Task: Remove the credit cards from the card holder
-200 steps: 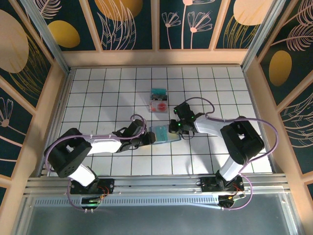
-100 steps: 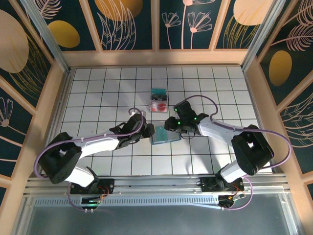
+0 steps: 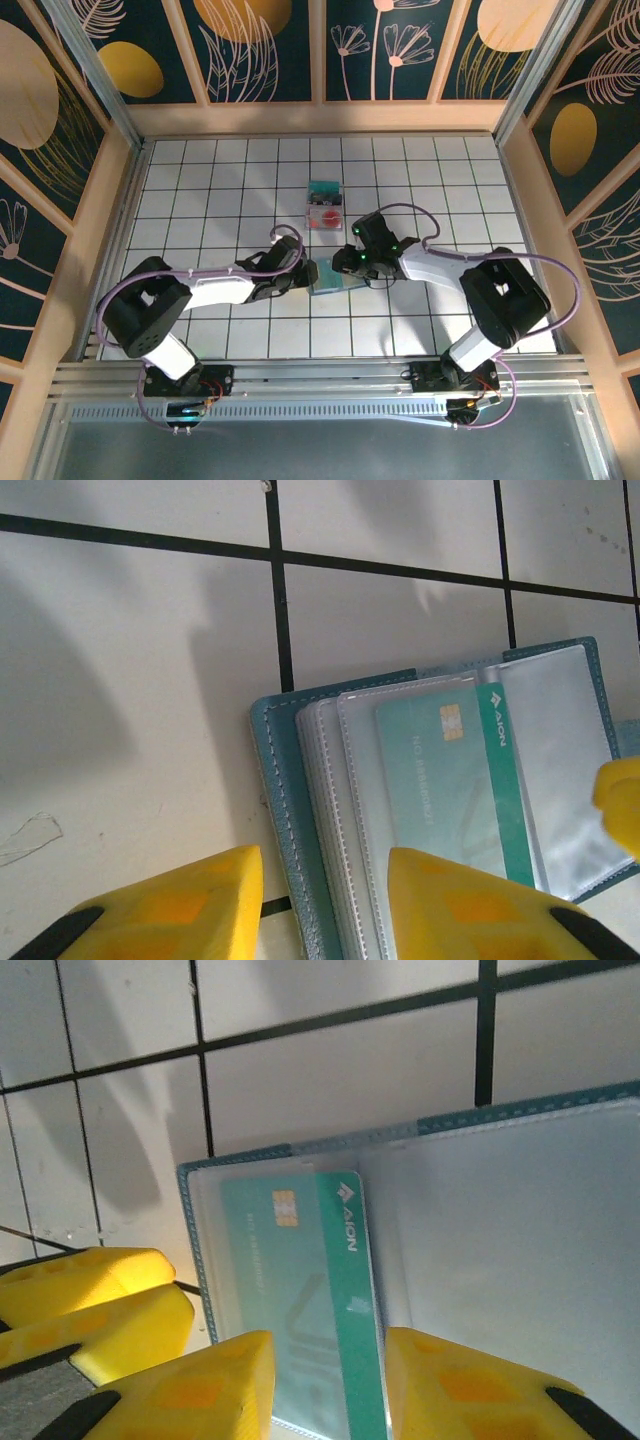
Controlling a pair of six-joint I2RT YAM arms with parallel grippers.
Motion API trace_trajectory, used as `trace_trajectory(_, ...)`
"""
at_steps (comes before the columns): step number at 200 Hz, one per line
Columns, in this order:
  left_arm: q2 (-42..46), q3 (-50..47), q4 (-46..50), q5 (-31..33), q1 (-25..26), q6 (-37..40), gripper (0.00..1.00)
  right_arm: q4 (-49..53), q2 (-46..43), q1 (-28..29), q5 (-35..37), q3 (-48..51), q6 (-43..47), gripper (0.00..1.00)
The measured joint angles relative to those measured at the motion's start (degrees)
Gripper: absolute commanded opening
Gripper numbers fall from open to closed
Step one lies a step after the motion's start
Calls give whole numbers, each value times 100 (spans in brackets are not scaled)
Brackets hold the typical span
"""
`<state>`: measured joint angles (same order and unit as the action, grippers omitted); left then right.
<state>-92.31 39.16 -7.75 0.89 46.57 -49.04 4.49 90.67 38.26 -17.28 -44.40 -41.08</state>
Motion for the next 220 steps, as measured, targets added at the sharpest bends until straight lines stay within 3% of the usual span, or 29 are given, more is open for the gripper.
trace_trajectory(51,-208,57,-55,-61,0,83,26,-247,269,0,-125,92,-24,33)
trace_trajectory(143,-374,122,-116,94,-17,105,13,-929,345,-46,-518,365,-243,17)
trace_trajectory(191,-374,122,-107,114,-17,105,10,-1191,323,-162,-802,483,-330,16)
trace_trajectory(220,-404,129,-122,114,-17,103,8,-1453,234,-260,-1005,621,-461,22)
